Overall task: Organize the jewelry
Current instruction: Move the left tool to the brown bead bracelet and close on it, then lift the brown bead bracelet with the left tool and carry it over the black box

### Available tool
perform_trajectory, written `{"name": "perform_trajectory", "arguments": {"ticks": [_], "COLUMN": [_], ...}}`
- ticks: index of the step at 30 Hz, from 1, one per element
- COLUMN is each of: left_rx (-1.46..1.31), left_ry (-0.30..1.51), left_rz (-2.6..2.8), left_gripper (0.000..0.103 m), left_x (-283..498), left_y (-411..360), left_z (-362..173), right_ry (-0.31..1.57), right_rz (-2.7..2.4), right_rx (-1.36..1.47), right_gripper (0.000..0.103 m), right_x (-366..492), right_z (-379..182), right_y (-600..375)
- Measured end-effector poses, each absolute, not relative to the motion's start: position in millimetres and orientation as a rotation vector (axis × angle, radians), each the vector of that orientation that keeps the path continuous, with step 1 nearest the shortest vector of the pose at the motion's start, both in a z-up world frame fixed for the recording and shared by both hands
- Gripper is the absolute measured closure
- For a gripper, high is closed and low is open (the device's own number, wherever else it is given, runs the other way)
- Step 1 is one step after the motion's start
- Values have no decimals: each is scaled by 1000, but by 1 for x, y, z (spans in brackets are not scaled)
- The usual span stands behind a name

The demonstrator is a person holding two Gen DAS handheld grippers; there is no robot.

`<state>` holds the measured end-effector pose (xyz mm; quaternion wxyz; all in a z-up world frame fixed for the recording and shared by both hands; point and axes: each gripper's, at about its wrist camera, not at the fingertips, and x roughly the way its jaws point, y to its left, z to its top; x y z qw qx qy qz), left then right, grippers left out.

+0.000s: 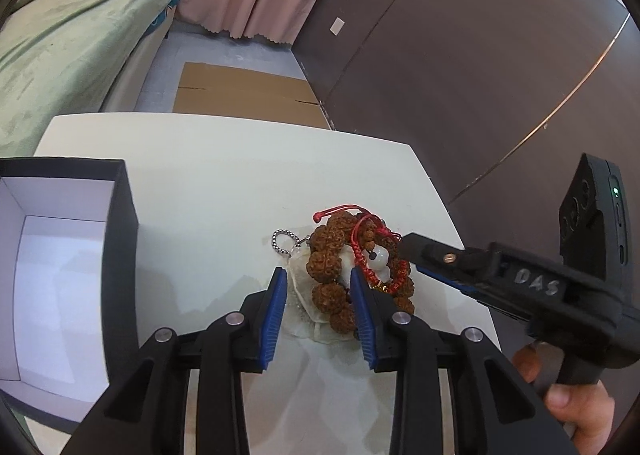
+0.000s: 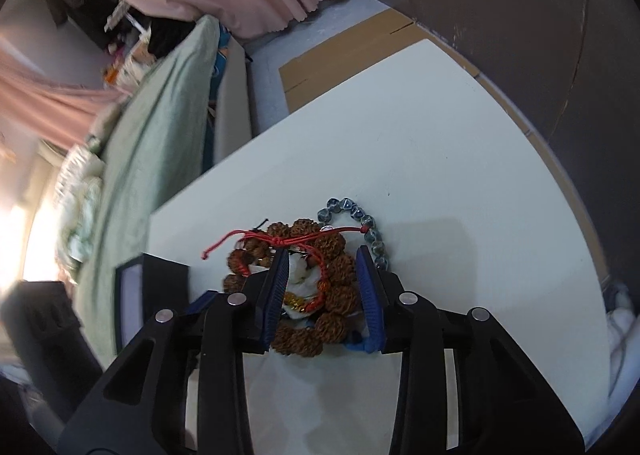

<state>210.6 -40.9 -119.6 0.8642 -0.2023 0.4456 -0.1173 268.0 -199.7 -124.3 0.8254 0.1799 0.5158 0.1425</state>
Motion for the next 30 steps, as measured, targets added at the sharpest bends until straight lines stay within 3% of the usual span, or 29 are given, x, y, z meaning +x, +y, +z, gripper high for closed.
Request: {"name": "perform_trajectory", "arguments": {"ticks": [2,7,9,19,21,24,30], "left_rx": [-424,-415,-415,-365,-359,-323,-338], "left_ry": [939,945,946,955,951,946,907], "left_rz": [-254,-255,-253,-229,-233,-214,-220], "left_gripper": [73,73,73,73,82,87,87], "left_x": [212,212,213,219,218,215,201], "left_y": [-43,-44,-44,-55,-57,-60,-55], "left_z": [-121,-125,-125,-135,-136,-132,-114], "right_ry": [1099,1083,1071,997,987,981,968], "right_rz": [290,261,270,319,324,324,328], "right_rx": [348,326,340,442,444,448,452], "right_gripper": [68,95,98,98,98,98,98], "right_x": [269,267,265,252,250,247,237], "right_z": [-129,-130,-128,-103,-99,-95,-90], "right_y": [-194,-194,-197,-218,-219,-223,-229]}}
